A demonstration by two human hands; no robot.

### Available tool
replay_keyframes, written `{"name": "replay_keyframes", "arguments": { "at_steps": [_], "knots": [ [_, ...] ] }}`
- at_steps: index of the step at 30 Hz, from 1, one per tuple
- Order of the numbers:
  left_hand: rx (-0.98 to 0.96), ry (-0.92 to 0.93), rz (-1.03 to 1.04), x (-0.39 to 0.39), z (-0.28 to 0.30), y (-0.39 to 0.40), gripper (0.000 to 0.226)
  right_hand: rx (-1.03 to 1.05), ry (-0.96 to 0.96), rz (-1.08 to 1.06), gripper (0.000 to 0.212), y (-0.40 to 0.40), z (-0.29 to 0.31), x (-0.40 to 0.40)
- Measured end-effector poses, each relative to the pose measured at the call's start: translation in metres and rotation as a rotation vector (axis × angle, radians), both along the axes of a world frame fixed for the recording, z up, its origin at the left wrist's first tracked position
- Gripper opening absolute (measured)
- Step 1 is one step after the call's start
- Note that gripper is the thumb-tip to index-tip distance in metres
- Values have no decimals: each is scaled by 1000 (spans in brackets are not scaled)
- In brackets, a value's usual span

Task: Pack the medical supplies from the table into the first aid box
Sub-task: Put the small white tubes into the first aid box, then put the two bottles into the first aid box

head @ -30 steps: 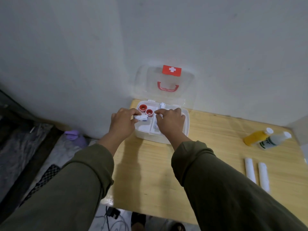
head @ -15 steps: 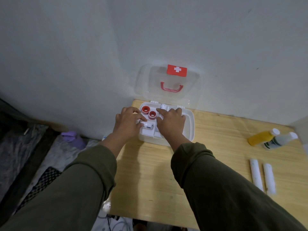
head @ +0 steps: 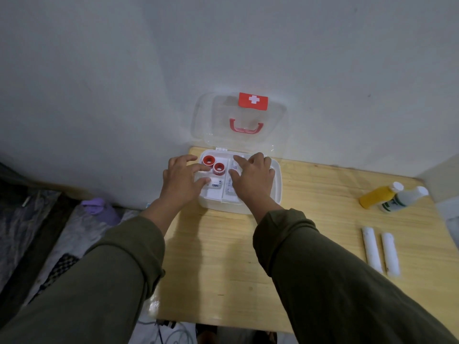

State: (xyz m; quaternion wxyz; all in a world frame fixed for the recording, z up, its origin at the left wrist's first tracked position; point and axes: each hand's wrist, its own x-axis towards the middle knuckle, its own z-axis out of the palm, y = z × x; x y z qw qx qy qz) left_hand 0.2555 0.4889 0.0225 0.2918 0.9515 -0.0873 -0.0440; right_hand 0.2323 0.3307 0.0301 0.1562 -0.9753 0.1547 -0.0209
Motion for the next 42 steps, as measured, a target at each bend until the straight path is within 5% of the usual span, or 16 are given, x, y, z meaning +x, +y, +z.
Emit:
{"name": "replay_keyframes", "arguments": {
  "at_steps": [10,27,34,42],
  "knots": [
    [-141,-261,-173,-4,41,-71,26,26,-245,-136,35,-69,45,-35],
    [-111,-93,-511,-120,24,-283,40,-41,-123,-472,41,-258,33,-196],
    [-27,-41,-490,-129,21,-356,69,-44,-115,-448,50,-324,27,-209],
    [-62,-6,-396,-119,9,-411,74,31,-148,-367,66,-375,12,-191]
  ]
}}
